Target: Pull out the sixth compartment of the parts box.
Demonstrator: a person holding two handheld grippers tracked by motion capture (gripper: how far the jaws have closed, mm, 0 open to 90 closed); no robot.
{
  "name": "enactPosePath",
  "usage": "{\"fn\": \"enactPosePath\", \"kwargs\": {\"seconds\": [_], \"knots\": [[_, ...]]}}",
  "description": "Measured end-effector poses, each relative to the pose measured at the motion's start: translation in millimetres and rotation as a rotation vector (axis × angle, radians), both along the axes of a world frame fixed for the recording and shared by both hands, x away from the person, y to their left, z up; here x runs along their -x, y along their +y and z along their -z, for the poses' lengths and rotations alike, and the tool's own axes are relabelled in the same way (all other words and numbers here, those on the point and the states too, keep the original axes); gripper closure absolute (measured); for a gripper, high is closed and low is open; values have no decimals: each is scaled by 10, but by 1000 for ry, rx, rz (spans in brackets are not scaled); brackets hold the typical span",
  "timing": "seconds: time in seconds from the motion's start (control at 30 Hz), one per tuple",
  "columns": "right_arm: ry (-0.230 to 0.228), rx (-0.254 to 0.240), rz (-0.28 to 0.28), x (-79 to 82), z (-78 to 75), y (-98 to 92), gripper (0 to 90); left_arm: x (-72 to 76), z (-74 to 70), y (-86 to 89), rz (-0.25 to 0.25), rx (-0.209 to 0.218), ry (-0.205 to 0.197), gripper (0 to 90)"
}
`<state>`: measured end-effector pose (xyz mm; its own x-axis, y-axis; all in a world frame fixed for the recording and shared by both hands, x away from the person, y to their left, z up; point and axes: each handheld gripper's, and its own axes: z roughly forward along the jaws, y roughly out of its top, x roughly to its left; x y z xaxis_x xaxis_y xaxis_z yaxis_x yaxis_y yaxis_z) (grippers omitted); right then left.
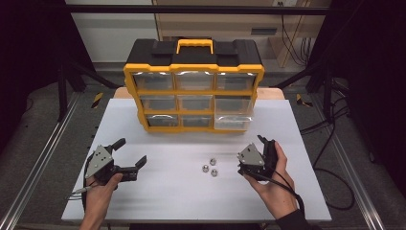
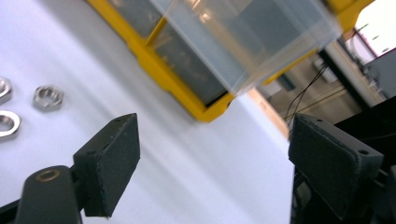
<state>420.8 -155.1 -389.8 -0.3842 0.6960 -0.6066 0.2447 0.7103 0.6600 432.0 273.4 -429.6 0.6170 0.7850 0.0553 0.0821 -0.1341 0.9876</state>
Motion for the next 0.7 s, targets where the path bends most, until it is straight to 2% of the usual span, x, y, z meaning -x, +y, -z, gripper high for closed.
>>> {"fn": "enactPosePath", "kwargs": {"seconds": [0.07,0.23,0.43,0.57,0.63,0.7], "knots": [[23,7,0,20,27,-27,148,-2,4,-1,0,-3,2,11],[74,-12,1,24,90,-71,133,-1,4,0,-1,-3,2,11],[146,-54,-8,19,132,-50,118,-4,6,3,-1,-4,4,11],[179,-59,-36,-3,165,-17,108,-6,8,7,-3,-3,7,11],[207,-88,-46,-12,186,6,102,-6,4,6,-6,0,7,11],[225,-84,-66,-28,205,23,98,-3,0,-1,-4,0,3,11]]}}
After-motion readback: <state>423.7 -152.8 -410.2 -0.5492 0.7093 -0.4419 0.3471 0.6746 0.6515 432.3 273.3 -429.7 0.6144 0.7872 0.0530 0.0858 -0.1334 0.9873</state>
